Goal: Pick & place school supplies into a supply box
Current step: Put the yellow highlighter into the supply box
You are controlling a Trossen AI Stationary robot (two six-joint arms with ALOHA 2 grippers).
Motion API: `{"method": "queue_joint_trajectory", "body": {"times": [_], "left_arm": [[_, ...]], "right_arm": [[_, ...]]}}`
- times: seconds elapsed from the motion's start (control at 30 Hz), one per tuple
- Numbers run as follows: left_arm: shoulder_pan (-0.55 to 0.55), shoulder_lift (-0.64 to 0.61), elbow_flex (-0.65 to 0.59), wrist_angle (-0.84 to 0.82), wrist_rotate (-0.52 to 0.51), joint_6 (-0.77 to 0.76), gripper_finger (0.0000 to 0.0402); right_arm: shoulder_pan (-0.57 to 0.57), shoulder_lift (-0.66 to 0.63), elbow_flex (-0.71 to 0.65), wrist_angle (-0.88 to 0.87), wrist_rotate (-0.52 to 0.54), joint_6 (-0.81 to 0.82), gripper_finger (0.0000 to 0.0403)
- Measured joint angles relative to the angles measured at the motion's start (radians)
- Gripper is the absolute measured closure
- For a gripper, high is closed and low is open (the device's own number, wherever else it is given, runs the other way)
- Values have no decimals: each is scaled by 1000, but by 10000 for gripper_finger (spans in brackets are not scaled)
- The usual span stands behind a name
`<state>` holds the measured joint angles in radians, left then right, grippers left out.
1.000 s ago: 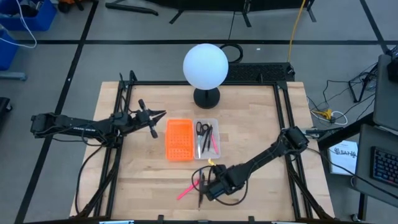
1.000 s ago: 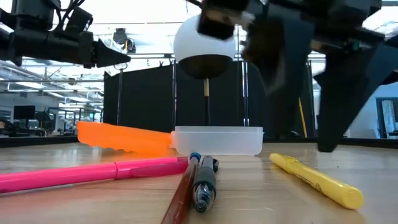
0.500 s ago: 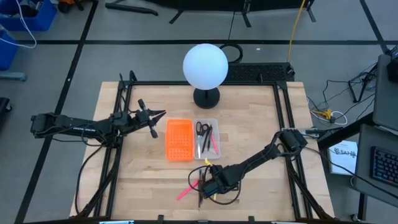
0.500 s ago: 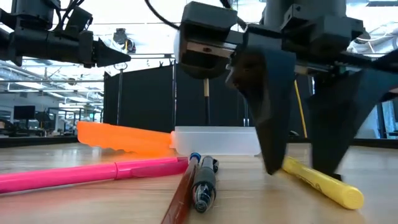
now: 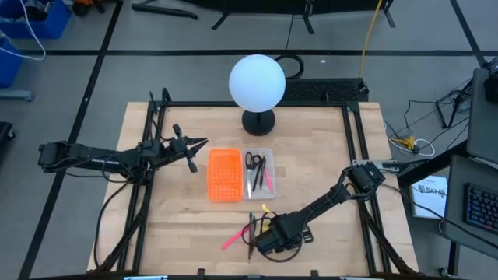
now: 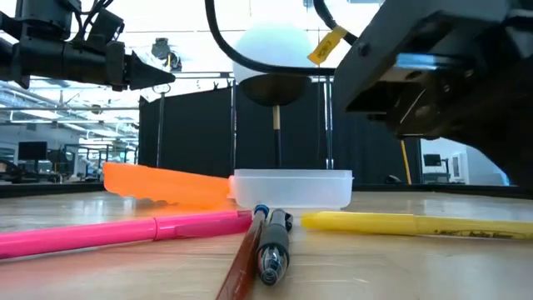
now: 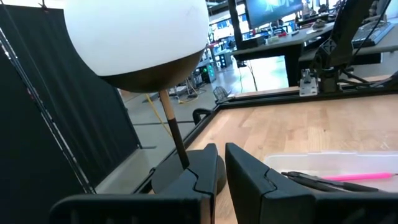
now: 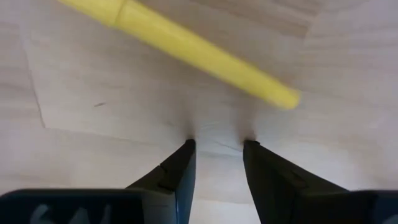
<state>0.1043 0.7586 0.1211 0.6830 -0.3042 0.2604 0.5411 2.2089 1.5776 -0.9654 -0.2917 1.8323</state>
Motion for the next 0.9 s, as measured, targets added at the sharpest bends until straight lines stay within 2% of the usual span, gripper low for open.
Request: {"method": "queue_joint_trajectory", "body": {"times": [0.2,0.33,0.7,0.77,0.9], "left_arm": [[0,0,0,-1,0,0,360],[0,0,0,-9,2,0,360],[0,0,0,-23,121,1,360],[0,0,0,-23,122,4,360],[0,0,0,-37,122,24,360]], "right_arm": [[0,-9,0,22,14,-88,289],[17,-40,0,103,11,-141,291],[55,-217,-3,113,419,-345,291],[50,-231,-3,104,444,-422,291],[34,-238,-3,95,421,-635,291]]}}
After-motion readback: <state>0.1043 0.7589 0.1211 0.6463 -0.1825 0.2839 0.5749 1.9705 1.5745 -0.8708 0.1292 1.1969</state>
